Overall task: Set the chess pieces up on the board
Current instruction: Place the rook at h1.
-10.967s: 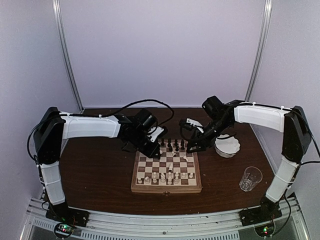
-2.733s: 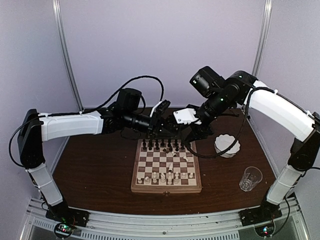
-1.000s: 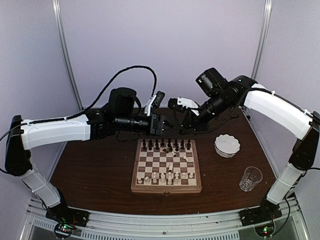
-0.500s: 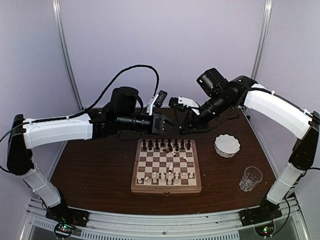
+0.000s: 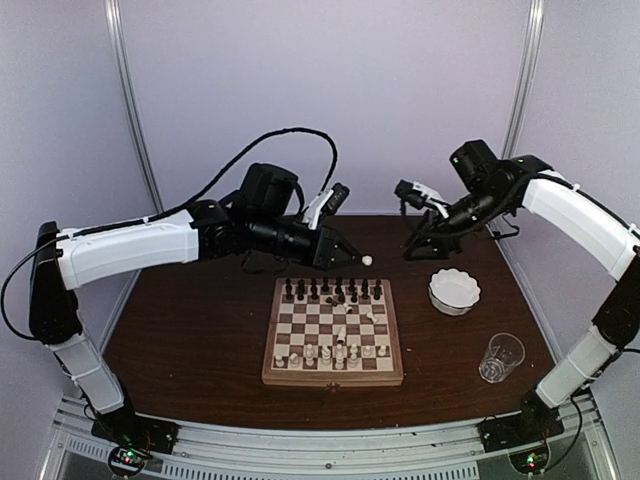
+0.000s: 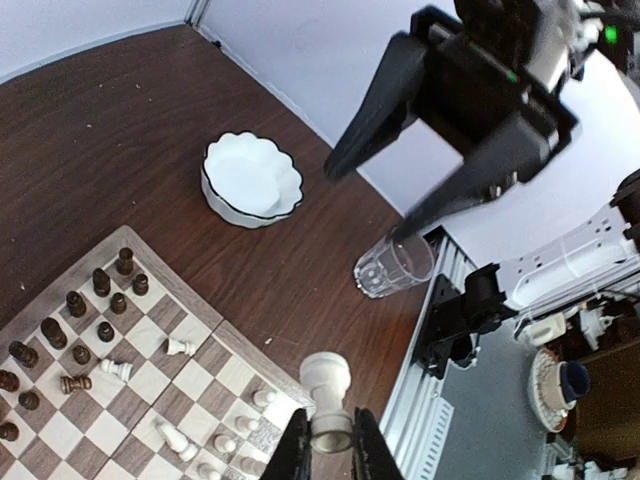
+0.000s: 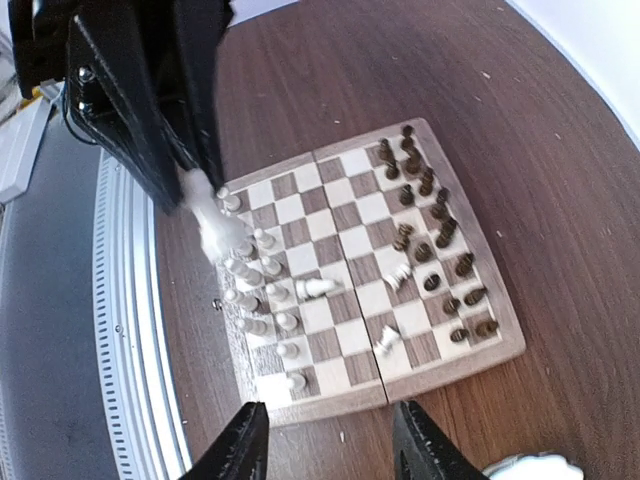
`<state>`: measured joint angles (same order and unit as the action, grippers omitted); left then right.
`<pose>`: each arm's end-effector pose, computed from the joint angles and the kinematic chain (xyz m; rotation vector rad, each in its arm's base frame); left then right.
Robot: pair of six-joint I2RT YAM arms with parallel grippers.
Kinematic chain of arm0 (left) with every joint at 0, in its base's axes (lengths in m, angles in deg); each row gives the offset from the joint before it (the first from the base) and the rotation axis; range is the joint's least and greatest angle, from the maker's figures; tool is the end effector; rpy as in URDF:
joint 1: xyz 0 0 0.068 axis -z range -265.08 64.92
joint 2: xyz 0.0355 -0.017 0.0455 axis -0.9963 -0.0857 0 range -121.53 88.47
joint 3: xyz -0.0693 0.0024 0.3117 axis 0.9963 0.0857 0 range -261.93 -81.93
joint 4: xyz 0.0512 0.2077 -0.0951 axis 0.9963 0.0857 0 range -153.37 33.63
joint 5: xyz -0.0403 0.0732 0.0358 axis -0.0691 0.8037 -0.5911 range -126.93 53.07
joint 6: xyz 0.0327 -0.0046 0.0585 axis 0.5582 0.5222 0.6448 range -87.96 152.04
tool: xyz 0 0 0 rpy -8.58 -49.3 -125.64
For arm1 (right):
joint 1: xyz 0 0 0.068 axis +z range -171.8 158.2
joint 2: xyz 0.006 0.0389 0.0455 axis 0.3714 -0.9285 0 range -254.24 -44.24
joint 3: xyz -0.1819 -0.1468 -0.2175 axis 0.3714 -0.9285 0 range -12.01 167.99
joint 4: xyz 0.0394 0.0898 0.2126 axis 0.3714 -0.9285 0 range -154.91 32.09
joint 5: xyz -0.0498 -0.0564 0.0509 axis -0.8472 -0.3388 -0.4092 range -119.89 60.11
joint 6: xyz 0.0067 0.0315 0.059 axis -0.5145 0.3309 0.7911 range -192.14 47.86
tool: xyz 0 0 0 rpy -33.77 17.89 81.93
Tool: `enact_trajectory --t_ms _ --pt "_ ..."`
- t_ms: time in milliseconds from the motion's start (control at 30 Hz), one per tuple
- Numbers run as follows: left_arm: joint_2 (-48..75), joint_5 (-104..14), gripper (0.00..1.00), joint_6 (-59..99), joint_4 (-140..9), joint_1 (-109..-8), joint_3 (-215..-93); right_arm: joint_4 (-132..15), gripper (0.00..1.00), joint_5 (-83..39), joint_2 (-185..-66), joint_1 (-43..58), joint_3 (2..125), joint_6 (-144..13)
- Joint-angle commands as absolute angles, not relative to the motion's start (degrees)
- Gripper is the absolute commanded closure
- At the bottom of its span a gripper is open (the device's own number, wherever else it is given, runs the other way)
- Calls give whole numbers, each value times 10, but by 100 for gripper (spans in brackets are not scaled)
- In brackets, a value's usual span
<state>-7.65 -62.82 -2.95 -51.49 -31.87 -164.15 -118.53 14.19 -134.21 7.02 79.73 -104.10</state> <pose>0.2130 -0.3239 0.3768 0.6797 2.1790 -1.3597 0.2376 0.1734 0.3956 -1.4600 1.9495 0.9609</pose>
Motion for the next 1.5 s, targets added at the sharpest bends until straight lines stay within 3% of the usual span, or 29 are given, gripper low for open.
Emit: enact_trajectory --t_ms 0,233,533,867,1467 --pt "-131 -595 92 84 -351 -287 -1732 -1222 54 232 -1257 -43 724 -1066" --pt "-272 -558 93 197 -173 -218 -1910 -1091 52 208 -1158 -175 553 -994" --pt "-413 -485 93 257 -40 -173 -2069 -1045 46 183 -1116 -181 493 -990" --pt "-464 -418 93 275 -8 -149 -2107 -1039 45 192 -1122 -181 483 -994" --pt "-503 -420 92 286 -7 -146 -2116 -1040 45 199 -1130 -181 483 -999"
